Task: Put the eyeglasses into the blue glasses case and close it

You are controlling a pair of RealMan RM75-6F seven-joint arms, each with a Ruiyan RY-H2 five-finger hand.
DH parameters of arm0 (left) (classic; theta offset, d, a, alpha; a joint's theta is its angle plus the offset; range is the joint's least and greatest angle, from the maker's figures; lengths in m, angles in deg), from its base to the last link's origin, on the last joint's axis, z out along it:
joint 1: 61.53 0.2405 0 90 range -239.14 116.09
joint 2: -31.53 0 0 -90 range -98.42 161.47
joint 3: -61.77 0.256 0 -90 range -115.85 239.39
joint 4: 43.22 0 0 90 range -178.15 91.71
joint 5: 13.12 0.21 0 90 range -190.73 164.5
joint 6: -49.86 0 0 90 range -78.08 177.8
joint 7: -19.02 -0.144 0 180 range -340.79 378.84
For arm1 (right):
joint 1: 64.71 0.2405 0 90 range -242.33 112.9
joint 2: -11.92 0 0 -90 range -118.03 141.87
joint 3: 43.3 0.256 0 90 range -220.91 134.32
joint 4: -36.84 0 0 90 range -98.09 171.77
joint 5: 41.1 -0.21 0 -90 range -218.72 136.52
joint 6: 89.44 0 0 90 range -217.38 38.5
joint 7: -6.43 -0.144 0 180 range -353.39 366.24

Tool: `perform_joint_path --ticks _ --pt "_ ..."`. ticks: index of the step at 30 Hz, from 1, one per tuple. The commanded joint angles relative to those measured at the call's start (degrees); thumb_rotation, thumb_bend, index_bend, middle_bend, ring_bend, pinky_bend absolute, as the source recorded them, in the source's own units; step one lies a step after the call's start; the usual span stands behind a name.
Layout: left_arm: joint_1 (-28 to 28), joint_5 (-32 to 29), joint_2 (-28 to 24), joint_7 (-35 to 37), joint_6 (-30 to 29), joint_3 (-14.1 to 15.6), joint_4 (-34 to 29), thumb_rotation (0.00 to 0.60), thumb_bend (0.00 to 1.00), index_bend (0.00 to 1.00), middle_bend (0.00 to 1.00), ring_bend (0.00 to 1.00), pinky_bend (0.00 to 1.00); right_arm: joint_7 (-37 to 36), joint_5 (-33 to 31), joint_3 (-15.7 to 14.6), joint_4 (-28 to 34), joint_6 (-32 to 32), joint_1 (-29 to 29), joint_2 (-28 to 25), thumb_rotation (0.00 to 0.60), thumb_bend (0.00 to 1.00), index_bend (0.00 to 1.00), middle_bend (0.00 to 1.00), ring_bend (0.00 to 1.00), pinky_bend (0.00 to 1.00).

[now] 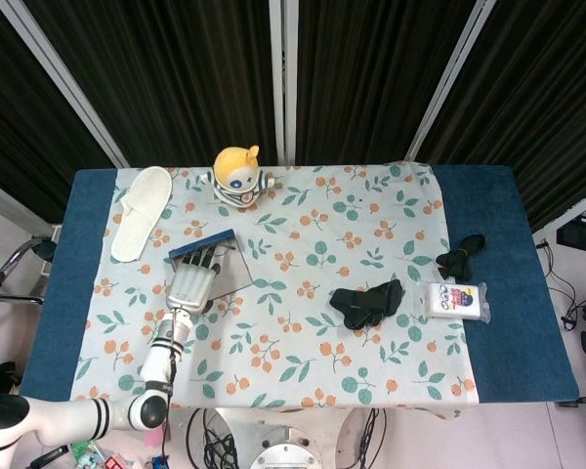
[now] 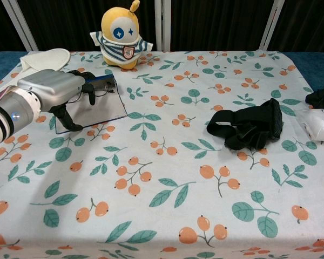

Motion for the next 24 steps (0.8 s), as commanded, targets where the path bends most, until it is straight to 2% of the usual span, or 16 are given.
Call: perform_joint_path --ticks 1,4,10,17,19,22,24 --pt "0.05 -0.58 -0.04 0.65 0.75 -0.09 -0.16 0.524 0.13 0.3 0.0 0.0 0.14 0.03 -0.12 0.06 0.0 0.05 0.01 0.01 0.6 0.24 0.0 0.0 0.0 0.0" --pt "0.21 -0.89 -0.18 1.75 1.06 -0.3 -0.53 0.472 0.1 0.29 0.0 0.0 0.14 0.09 -0.28 0.12 -0.12 0.17 0.07 0.13 0.6 0.24 0.0 0.0 0.0 0.0" --pt "0.17 -2.44 -0.22 2.42 1.55 -0.67 -0.99 0.452 0.09 0.29 0.0 0.0 0.14 0.07 -0.25 0.08 -0.22 0.45 0.22 0.25 0.6 0.24 0.0 0.0 0.0 0.0" --pt "-0.47 -3.1 1.29 -0.27 0.29 0.2 1.87 0.447 0.11 0.31 0.0 0.0 0.14 0.02 -0.2 -0.04 -0.31 0.43 0.12 0.26 0.6 0.24 0.0 0.0 0.0 0.0" --pt "-0.56 -2.79 1.72 -0.99 -0.26 0.56 2.81 0.449 0.16 0.32 0.0 0.0 0.14 -0.03 -0.27 -0.02 -0.34 0.43 0.09 0.25 0.6 0.24 0.0 0.0 0.0 0.0" --pt "-0.5 -2.47 2.22 -1.41 -0.78 0.84 4.01 0.452 0.32 0.35 0.0 0.0 0.14 -0.06 -0.34 0.01 -0.33 0.5 0.1 0.18 0.6 0.24 0.0 0.0 0.0 0.0" --pt "-0.4 -2.44 2.31 -1.17 -0.77 0.73 4.33 0.452 0.36 0.37 0.0 0.0 0.14 0.02 -0.3 -0.01 -0.28 0.56 0.13 0.14 0.6 0.24 0.0 0.0 0.0 0.0"
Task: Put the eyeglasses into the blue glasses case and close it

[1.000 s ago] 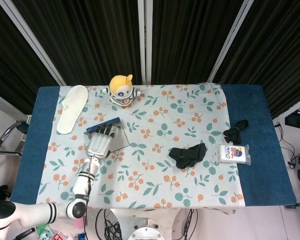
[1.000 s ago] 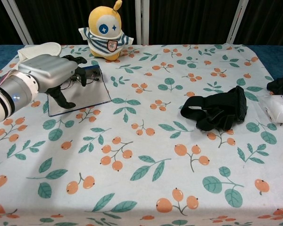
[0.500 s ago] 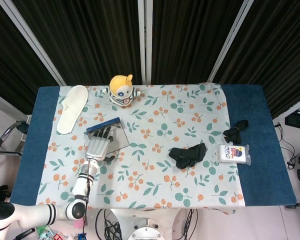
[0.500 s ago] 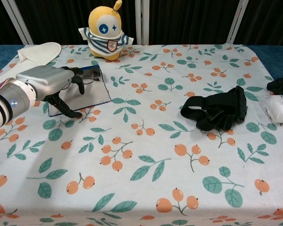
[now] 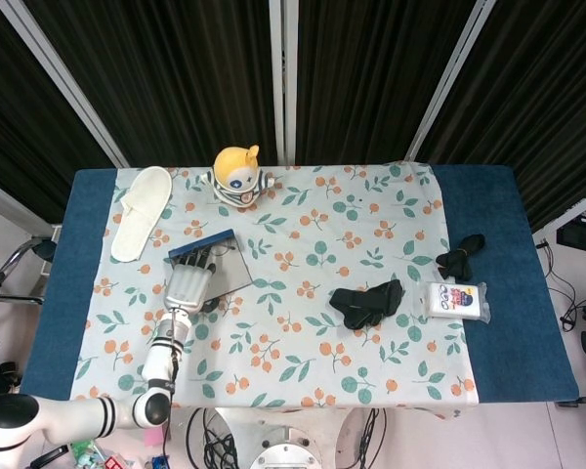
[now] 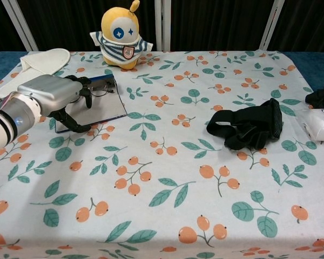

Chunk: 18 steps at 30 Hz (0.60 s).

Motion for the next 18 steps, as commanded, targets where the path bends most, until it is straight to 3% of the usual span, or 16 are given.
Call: perform_joint_path --ticks 1,5,9,18 --pt "0.08 0.23 0.08 0.09 -0.14 0.0 0.34 0.452 0.36 0.37 0.0 0.0 0.14 0.09 0.01 -0.02 0.03 0.09 0.05 -0.01 0.6 0.24 0.0 0.0 0.0 0.0" --pt "0.3 0.8 0.13 0.78 -0.41 -0.28 0.75 0.475 0.4 0.42 0.0 0.0 0.14 0.23 -0.07 -0.04 0.05 0.46 0.23 0.03 0.6 0.24 0.0 0.0 0.0 0.0" --pt "0.59 0.81 0.07 1.57 -0.63 -0.88 1.06 0.592 0.48 0.46 0.0 0.0 0.14 0.49 -0.03 -0.04 0.14 0.52 0.33 0.06 0.6 0.24 0.0 0.0 0.0 0.0" --pt "0.88 1.58 0.18 4.72 -0.87 -2.96 2.67 0.6 0.54 0.53 0.0 0.0 0.14 1.18 -0.3 0.04 0.55 0.74 0.51 -0.01 0.6 0.24 0.0 0.0 0.0 0.0"
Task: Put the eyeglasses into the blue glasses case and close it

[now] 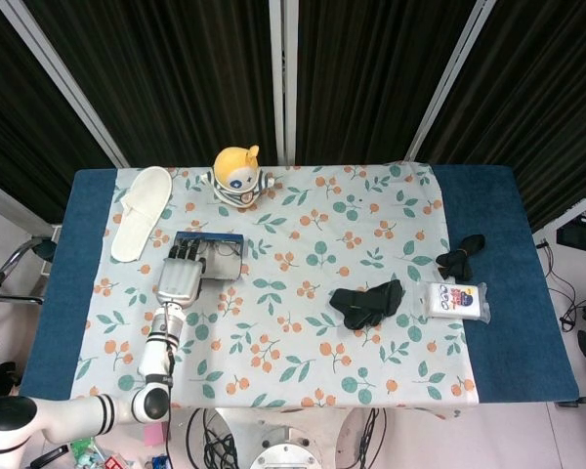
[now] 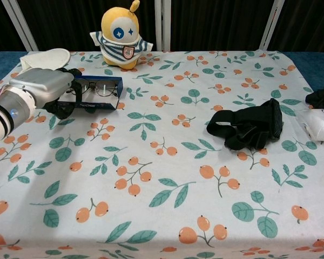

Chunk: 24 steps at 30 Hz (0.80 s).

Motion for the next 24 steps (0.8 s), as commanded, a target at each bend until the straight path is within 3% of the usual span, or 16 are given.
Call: perform_joint_path --ticks 1,5,9,12,19,24 --pt "-0.01 0.62 0.1 1.21 0.1 -0.64 0.81 0.6 0.55 0.53 0.0 0.0 0.14 0.19 -0.04 0.02 0.16 0.01 0.04 -0.05 0.6 0.24 0.0 0.0 0.0 0.0" --pt "0.07 1.76 -0.04 2.89 0.55 -0.92 1.55 0.6 0.53 0.52 0.0 0.0 0.14 0.5 -0.14 0.07 0.34 -0.01 0.08 -0.09 0.6 0.24 0.0 0.0 0.0 0.0" --pt "0.62 2.98 -0.38 5.71 1.54 -0.85 1.34 0.6 0.52 0.42 0.0 0.0 0.14 0.7 -0.27 0.08 0.42 0.12 0.15 -0.09 0.6 0.24 0.0 0.0 0.0 0.0" --pt "1.09 3.16 -0.87 7.93 2.76 -0.99 0.55 0.6 0.52 0.41 0.0 0.0 0.14 0.76 -0.29 0.09 0.38 0.18 0.21 -0.03 0.6 0.24 0.0 0.0 0.0 0.0" --pt "1.93 4.28 -1.19 11.34 3.43 -1.1 0.04 0.6 0.52 0.65 0.0 0.0 0.14 0.59 -0.35 0.08 0.11 0.12 0.18 0.1 0.6 0.24 0.0 0.0 0.0 0.0" --pt "2.35 5.12 -1.14 12.14 2.67 -1.14 -0.28 0.6 0.54 0.72 0.0 0.0 0.14 0.41 -0.33 0.07 -0.36 -0.14 0.04 0.39 0.6 0.24 0.0 0.0 0.0 0.0"
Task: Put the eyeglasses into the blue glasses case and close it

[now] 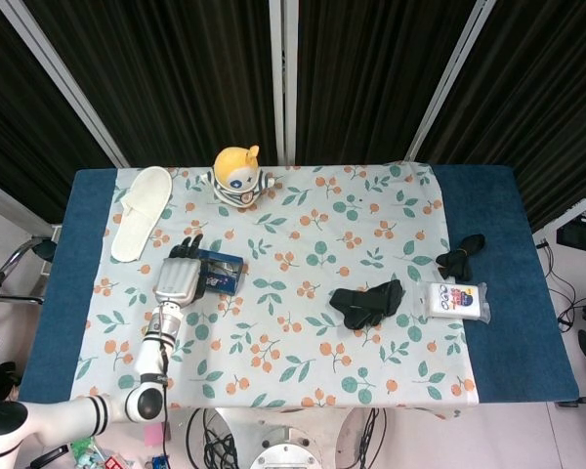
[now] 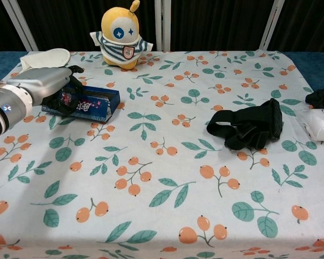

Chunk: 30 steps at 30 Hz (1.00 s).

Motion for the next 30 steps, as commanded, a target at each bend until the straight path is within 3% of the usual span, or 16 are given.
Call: perform_joint_path --ticks 1,8,16,22,30 --pt "0.27 0.25 -0.12 0.25 -0.37 -0.02 -0.51 0.6 0.54 0.74 0.0 0.0 0.14 -0.15 0.05 0.0 -0.03 -0.07 -0.03 0.02 0.6 0.24 0.0 0.0 0.0 0.0" --pt "3.02 4.18 -4.93 0.91 -4.76 1.41 -9.02 0.6 0.58 0.81 0.0 0.0 0.14 -0.62 0.17 0.07 -0.36 -0.18 -0.06 0.03 0.6 0.24 0.0 0.0 0.0 0.0" --pt "9.06 9.61 -14.8 1.42 -10.07 7.0 -21.79 0.6 0.58 0.82 0.0 0.0 0.14 -0.99 0.18 -0.17 -1.33 0.51 0.12 0.54 0.6 0.24 0.0 0.0 0.0 0.0" --pt "9.12 7.67 -17.02 1.51 -7.69 6.67 -21.51 0.6 0.58 0.83 0.0 0.0 0.14 -0.5 1.13 -0.63 -1.25 0.44 0.32 0.91 0.6 0.25 0.0 0.0 0.0 0.0" --pt "6.39 5.24 -13.79 -0.83 -4.06 5.12 -16.25 0.6 0.58 0.83 0.0 0.0 0.14 -0.21 0.96 -0.57 -0.59 -0.06 -0.01 0.51 0.6 0.25 0.0 0.0 0.0 0.0"
